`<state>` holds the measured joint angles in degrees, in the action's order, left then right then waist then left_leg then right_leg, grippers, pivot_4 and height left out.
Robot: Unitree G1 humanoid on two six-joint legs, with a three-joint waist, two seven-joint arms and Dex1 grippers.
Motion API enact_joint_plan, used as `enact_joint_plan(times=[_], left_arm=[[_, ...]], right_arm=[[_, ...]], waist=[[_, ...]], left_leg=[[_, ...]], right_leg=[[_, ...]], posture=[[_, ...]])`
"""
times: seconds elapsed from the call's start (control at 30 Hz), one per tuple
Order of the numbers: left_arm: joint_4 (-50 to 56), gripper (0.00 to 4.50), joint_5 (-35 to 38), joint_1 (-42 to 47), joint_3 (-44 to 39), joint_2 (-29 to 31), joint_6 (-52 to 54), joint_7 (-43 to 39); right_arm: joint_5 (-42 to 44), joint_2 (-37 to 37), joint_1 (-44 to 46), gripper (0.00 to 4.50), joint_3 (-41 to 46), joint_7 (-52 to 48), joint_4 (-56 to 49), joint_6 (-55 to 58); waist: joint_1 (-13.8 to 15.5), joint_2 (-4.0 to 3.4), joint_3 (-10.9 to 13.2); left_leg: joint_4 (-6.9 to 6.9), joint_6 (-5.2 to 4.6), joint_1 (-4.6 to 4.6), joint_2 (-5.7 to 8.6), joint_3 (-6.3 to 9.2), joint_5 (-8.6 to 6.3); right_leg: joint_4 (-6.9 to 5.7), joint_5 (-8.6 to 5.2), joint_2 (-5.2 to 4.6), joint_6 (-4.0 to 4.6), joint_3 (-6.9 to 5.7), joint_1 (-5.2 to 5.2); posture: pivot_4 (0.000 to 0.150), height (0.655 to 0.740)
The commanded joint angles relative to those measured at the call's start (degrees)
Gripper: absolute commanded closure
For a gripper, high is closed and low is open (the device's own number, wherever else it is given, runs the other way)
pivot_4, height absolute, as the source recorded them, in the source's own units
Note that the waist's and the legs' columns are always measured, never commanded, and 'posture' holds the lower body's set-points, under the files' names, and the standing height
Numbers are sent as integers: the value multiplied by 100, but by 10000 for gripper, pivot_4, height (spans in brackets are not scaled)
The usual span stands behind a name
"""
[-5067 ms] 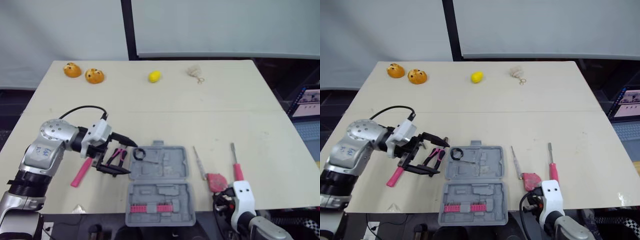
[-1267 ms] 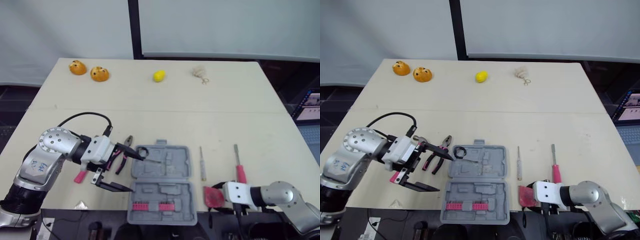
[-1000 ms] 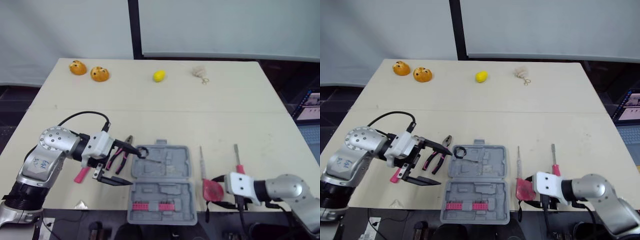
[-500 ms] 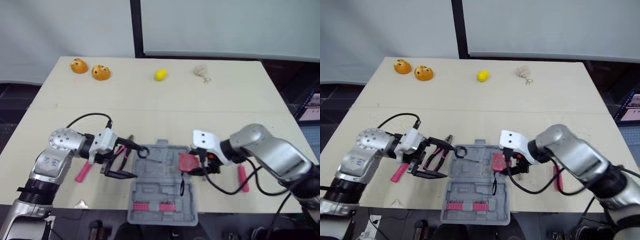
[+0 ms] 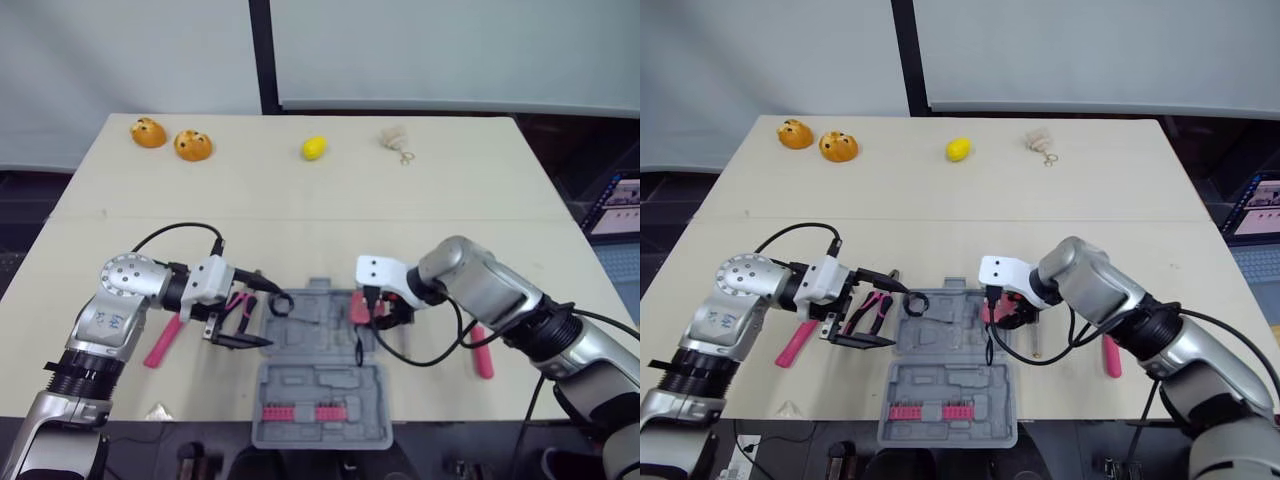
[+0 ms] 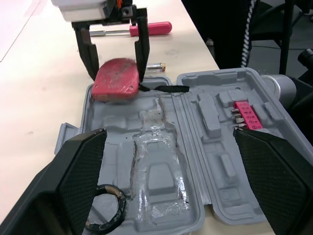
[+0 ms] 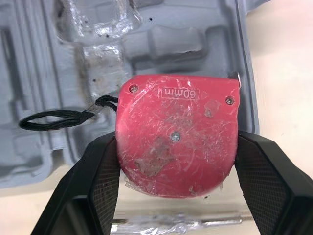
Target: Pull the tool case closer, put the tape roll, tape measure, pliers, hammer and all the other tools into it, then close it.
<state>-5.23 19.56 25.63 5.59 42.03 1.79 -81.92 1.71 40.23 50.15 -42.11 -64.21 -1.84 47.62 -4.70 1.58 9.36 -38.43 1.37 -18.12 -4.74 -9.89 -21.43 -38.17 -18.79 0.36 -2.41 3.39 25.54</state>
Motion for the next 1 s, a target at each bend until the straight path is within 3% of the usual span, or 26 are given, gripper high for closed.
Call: enact_joint_plan(times=[0.03,1.0], left_arm=[[97,0,-6,72,-46,-1,-46,41],[59,0,-66,228,-26,-126,-39,112]], right_arm=[[-242,-152,144,15916,-31,-121,129,-294],[-999,-624,-21,15916,66,-336,615,-916]], waist=[[-14,-1,0],[-24,-1,-1]], left_leg=[[-1,0,0,0,0,0],[-22,1,-1,-2,2,0]], right_leg=[[-1,0,0,0,0,0],[-21,-1,-1,1,0,0]], posture=[[1500,7400],[1500,7400]])
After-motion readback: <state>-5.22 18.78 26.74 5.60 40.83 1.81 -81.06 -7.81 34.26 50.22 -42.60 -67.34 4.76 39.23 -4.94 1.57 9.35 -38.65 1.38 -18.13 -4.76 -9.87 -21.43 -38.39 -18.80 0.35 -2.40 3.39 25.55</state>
